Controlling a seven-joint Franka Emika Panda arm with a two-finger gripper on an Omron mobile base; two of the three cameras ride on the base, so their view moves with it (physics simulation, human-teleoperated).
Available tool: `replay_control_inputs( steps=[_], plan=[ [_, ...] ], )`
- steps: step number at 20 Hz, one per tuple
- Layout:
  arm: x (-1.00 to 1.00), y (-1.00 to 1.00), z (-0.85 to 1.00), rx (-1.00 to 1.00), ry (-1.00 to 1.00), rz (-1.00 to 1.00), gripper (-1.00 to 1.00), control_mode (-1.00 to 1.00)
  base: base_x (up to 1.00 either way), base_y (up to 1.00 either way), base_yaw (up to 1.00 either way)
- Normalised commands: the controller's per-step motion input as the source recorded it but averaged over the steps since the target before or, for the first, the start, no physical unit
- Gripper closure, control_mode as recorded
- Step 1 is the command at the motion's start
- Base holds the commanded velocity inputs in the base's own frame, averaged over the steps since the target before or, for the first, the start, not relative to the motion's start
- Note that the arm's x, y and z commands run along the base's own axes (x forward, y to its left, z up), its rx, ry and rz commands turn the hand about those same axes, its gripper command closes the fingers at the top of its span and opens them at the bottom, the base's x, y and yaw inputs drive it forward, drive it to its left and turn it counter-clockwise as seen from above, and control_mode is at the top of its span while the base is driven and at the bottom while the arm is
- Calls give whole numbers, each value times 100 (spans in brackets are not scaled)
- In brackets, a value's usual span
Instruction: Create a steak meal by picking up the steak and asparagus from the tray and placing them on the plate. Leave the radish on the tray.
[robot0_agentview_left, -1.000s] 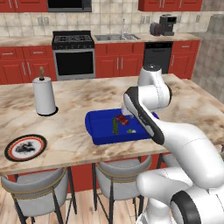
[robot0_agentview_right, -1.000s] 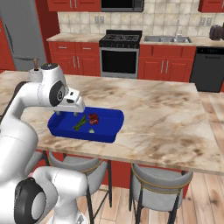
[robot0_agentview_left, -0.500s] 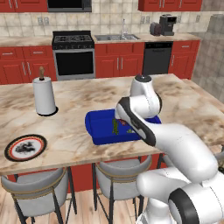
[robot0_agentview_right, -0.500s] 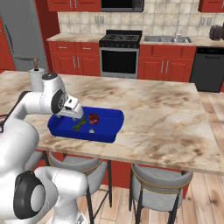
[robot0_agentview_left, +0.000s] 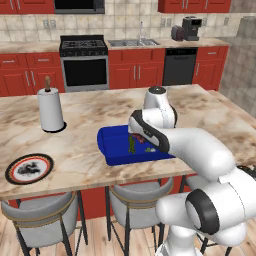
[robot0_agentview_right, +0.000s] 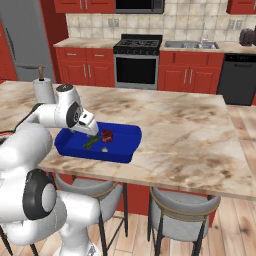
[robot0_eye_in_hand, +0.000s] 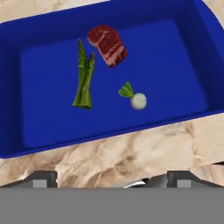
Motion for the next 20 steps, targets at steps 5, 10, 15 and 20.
replay_control_inputs(
  steps=[5, 10, 15, 20],
  plan=[
    [46, 6, -23, 0, 6, -5, -100, -100, 0, 0, 0],
    [44, 8, -41, 0, 8, -1, -100, -100, 0, 0, 0],
    [46, 0, -51, 0, 10, 0, -100, -100, 0, 0, 0],
    [40, 0, -45, 0, 8, 0, -100, -100, 0, 0, 0]
  ],
)
